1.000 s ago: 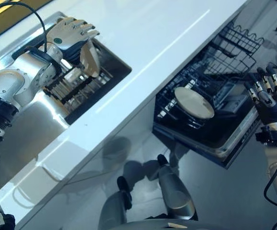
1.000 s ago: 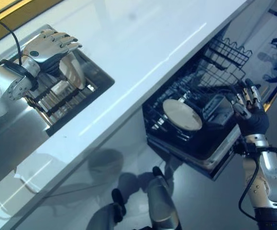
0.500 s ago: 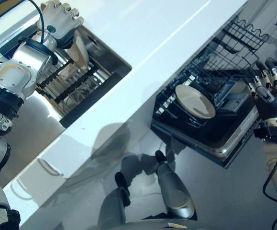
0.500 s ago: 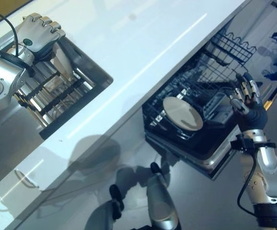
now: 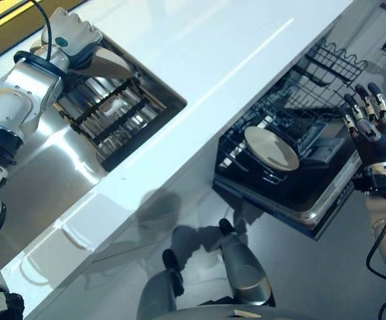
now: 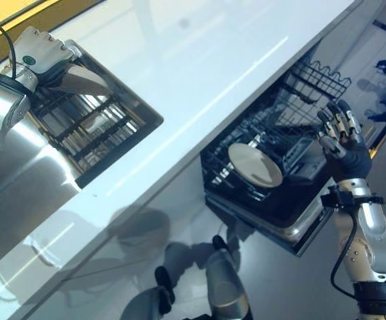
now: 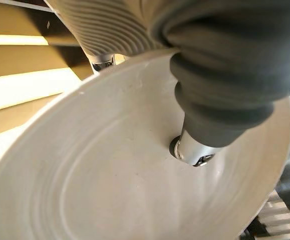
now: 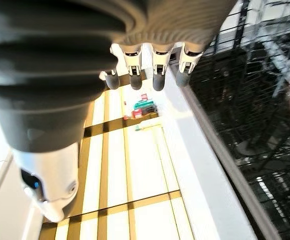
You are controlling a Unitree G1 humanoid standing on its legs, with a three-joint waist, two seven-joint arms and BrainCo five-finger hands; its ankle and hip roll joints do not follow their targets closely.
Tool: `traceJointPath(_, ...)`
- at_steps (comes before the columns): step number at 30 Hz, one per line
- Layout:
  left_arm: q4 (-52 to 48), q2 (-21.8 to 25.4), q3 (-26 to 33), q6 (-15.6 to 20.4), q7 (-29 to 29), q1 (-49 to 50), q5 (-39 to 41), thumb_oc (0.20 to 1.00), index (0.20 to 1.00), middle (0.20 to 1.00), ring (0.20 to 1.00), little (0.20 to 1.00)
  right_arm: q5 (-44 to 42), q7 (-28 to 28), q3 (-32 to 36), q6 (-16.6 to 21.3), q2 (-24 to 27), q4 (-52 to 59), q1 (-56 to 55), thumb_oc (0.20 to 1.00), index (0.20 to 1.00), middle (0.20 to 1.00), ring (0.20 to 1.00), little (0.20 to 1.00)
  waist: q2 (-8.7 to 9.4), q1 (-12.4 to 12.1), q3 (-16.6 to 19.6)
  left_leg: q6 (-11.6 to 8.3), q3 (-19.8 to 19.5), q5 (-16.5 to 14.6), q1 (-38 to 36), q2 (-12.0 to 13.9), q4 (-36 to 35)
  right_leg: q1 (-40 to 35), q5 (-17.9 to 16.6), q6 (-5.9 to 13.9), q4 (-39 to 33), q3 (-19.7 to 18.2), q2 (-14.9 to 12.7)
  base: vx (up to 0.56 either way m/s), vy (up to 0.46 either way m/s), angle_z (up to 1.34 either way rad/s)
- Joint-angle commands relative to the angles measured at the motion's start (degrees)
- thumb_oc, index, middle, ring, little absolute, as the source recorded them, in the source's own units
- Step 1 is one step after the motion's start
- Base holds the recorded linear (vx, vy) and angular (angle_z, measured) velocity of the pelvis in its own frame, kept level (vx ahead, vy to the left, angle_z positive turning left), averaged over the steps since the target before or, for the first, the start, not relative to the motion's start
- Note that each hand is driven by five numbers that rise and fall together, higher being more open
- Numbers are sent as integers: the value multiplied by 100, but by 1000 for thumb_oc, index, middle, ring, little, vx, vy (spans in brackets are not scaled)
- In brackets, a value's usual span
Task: Pick up plates and place into dishwasher.
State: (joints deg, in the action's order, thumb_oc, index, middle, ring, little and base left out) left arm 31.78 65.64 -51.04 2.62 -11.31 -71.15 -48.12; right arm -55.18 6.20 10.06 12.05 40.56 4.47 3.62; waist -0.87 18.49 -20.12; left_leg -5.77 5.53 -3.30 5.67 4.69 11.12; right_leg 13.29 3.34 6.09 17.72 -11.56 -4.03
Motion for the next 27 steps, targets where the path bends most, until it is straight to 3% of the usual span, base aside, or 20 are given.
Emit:
traceJointPath(1, -283, 621, 315, 73, -334, -39, 330, 200, 200, 200, 200, 200, 8, 51, 200, 104, 19, 247, 17, 1000, 1000, 1000, 1000, 1000, -78, -54, 822, 284, 216, 55, -106, 85, -344, -276, -25, 159, -435, 165, -122, 97, -10, -1)
traceJointPath(7, -736, 1048, 652, 547, -747, 99, 1906, 200, 200, 200, 200, 200, 29, -17, 227, 124, -145, 297, -223, 1000, 1000, 1000, 1000, 1000, -125, -225, 1212, 324, 227, -45, -452, 39, -479, -686, -24, 243, -663, 194, -141, 50, -24, 4)
traceJointPath(9, -1184, 1035, 1460, 688, -813, 597, 2656, 200, 200, 200, 200, 200, 148, -165, 273, 176, -336, 330, -300, 1000, 1000, 1000, 1000, 1000, -77, -344, 1327, 340, 209, -80, -540, 8, -491, -806, -55, 259, -737, 214, -144, -8, -17, 0)
traceJointPath(13, -1938, 473, 3421, 1088, -792, 2152, 3366, 200, 200, 200, 200, 200, 317, -388, 315, 157, -650, 525, -347, 1000, 1000, 1000, 1000, 1000, -48, -482, 1510, 374, 157, -141, -685, -48, -533, -954, -118, 272, -834, 192, -111, -6, -2, 1)
traceJointPath(17, -2744, -216, 4662, 1403, -421, 3373, 4104, 200, 200, 200, 200, 200, 653, -719, 372, 244, -824, 838, -418, 1000, 1000, 1000, 1000, 1000, -30, -540, 1654, 396, 95, -165, -791, -106, -619, -1027, -191, 295, -887, 190, -86, -44, -26, 2)
traceJointPath(21, -3414, -1047, 5081, 1485, 26, 3978, 5145, 200, 200, 200, 200, 200, 1241, -1009, 304, 459, -878, 975, -316, 1000, 1000, 1000, 1000, 1000, -12, -611, 1751, 425, 3, -183, -860, -185, -680, -1095, -257, 304, -993, 173, -48, -64, -43, 1)
traceJointPath(24, -3907, -1757, 5157, 1639, 203, 4396, 5442, 200, 200, 200, 200, 200, 1550, -1179, 167, 467, -923, 1153, -184, 1000, 1000, 1000, 1000, 1000, 6, -673, 1786, 441, -46, -204, -879, -237, -680, -1111, -299, 304, -1047, 152, -20, -62, -31, 2)
traceJointPath(27, -4304, -2349, 5028, 1677, 362, 4649, 5552, 200, 200, 200, 200, 200, 1438, -990, -13, 377, -954, 1292, -33, 1000, 1000, 1000, 1000, 1000, 28, -736, 1813, 460, -101, -229, -865, -274, -657, -1102, -326, 297, -1053, 149, -1, -62, -25, -1)
